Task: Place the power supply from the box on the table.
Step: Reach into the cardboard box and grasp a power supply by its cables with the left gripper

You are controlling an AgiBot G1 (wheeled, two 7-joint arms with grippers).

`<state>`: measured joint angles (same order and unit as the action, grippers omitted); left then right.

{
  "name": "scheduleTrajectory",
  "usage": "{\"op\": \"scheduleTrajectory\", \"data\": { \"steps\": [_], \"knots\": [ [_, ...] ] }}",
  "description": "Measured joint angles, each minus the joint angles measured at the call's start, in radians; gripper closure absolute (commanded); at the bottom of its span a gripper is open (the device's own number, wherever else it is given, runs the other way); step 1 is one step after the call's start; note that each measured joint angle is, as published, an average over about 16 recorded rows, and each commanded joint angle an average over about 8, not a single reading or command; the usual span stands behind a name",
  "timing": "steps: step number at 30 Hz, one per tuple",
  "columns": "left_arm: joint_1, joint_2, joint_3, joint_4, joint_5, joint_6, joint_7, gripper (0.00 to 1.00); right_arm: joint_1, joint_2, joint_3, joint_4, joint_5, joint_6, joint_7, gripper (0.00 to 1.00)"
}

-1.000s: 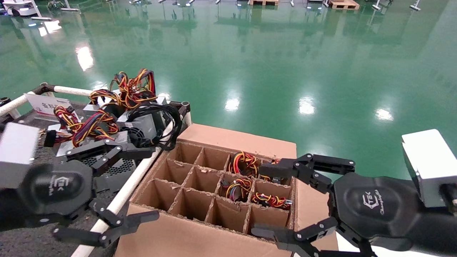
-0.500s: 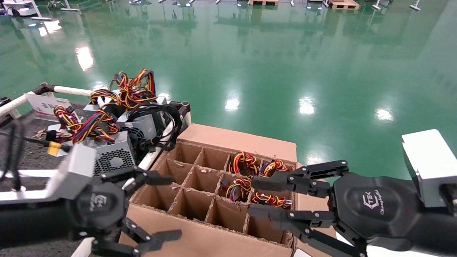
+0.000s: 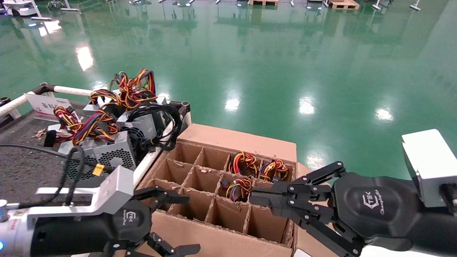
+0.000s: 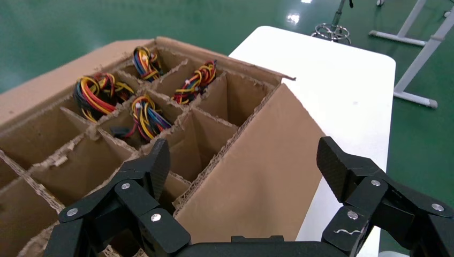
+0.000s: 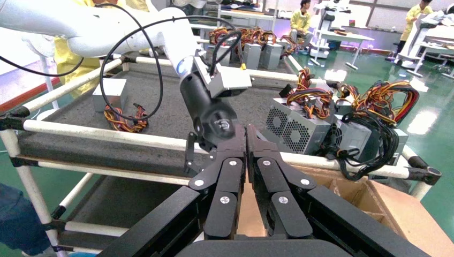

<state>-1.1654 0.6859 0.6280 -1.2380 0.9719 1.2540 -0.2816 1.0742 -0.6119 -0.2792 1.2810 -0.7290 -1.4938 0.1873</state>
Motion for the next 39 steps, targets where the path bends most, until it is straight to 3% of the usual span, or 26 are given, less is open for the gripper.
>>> {"op": "scheduleTrajectory", "data": {
  "steps": [4,5,19,27,39],
  "knots": [
    [-0.002,0.009,0.017,0.010,0.007,-0.010,0.009,0.00,-0.001,-0.002,0.001,-0.005,0.004,0.003,0.002,0.95],
    [-0.003,0.010,0.020,0.012,0.008,-0.012,0.010,0.00,0.000,-0.004,0.002,-0.007,0.006,0.004,0.003,1.00],
    [-0.005,0.019,0.037,0.023,0.014,-0.022,0.019,0.00,0.037,-0.052,0.031,-0.091,0.103,0.059,0.008,1.00],
    [-0.006,0.021,0.039,0.024,0.015,-0.023,0.020,0.00,0.077,-0.098,0.058,-0.176,0.184,0.101,-0.022,0.01],
    [-0.027,0.043,0.050,0.048,0.022,-0.037,0.026,0.00,0.108,-0.133,0.083,-0.248,0.242,0.129,-0.061,0.00]
  ]
}}
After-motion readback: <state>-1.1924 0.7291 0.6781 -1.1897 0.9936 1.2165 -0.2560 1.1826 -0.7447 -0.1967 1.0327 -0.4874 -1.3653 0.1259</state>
